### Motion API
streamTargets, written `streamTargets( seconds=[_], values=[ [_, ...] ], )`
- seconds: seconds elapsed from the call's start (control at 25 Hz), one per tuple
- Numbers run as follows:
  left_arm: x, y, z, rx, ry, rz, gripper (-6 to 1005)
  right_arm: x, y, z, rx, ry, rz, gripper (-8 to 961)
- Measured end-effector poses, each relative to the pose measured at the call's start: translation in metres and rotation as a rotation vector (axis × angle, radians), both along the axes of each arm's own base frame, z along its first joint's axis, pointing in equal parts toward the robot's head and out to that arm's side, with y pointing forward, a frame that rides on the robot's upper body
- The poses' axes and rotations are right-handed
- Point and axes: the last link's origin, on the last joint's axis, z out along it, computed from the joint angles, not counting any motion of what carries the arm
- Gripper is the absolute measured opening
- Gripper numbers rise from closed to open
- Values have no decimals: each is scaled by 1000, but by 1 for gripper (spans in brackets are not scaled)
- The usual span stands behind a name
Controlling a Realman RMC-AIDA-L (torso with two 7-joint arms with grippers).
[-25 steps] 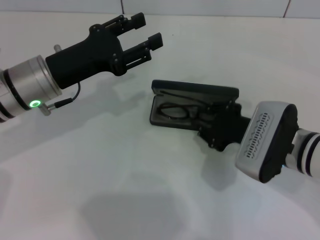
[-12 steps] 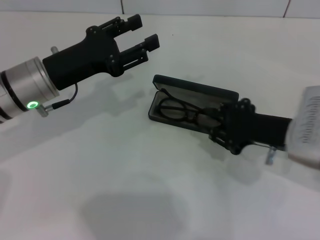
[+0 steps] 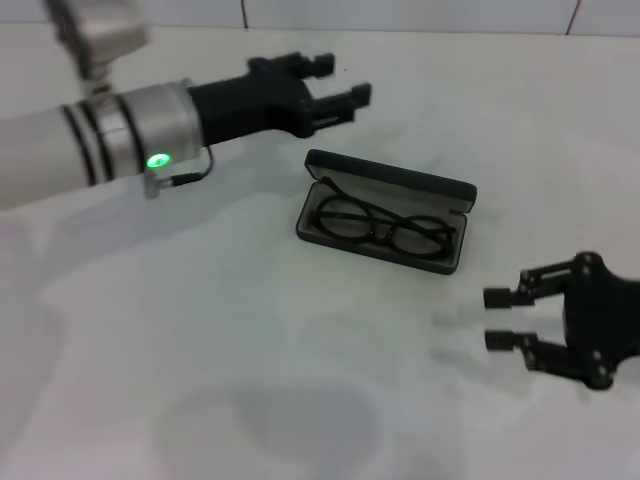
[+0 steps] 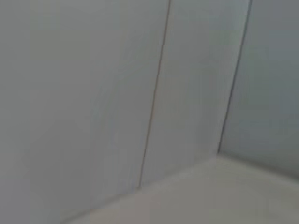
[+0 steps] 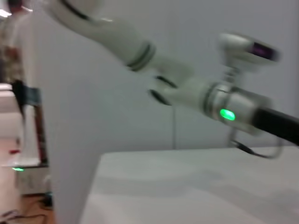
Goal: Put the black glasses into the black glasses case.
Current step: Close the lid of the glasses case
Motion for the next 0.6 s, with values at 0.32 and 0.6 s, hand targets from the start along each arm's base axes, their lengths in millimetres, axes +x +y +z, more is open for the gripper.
streamTargets(
  seconds=[0.32, 0.6],
  values=[
    [21, 19, -44, -52, 190, 52, 689, 7, -5, -11, 7, -22, -14, 396],
    [23, 10, -63, -100, 300, -17, 689, 13, -6, -11, 21, -35, -29, 429]
  ],
)
